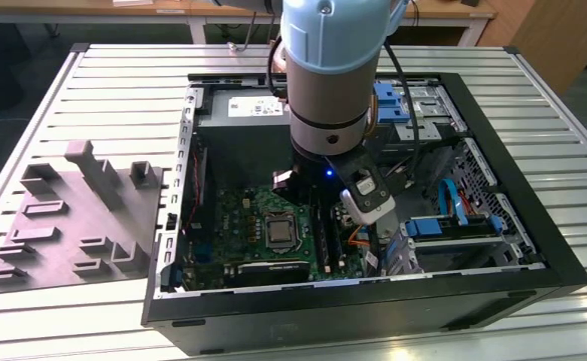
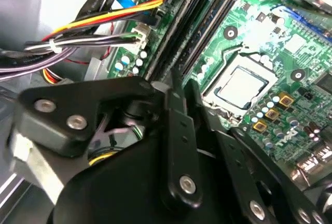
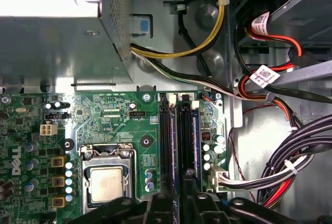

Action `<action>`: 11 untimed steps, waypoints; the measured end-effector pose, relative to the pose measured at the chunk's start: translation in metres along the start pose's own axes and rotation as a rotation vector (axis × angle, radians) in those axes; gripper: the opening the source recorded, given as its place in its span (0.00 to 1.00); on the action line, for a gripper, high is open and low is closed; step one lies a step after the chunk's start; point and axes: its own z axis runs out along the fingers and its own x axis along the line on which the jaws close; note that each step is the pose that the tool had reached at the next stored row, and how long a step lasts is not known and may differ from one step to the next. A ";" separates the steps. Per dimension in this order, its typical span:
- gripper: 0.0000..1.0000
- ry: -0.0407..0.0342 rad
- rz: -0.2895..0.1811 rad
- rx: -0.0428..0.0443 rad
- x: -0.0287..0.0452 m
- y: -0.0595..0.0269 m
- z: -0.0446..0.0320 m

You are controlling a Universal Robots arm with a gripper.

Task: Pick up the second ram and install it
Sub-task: 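Insert the second ram into the second slot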

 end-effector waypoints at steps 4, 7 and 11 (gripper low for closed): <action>0.25 0.0000 0.000 0.0000 0.0000 0.0000 0.0000; 0.25 -0.0001 0.000 -0.0002 0.0000 -0.0011 0.0013; 0.25 0.0000 0.000 0.0000 -0.0001 -0.0042 0.0042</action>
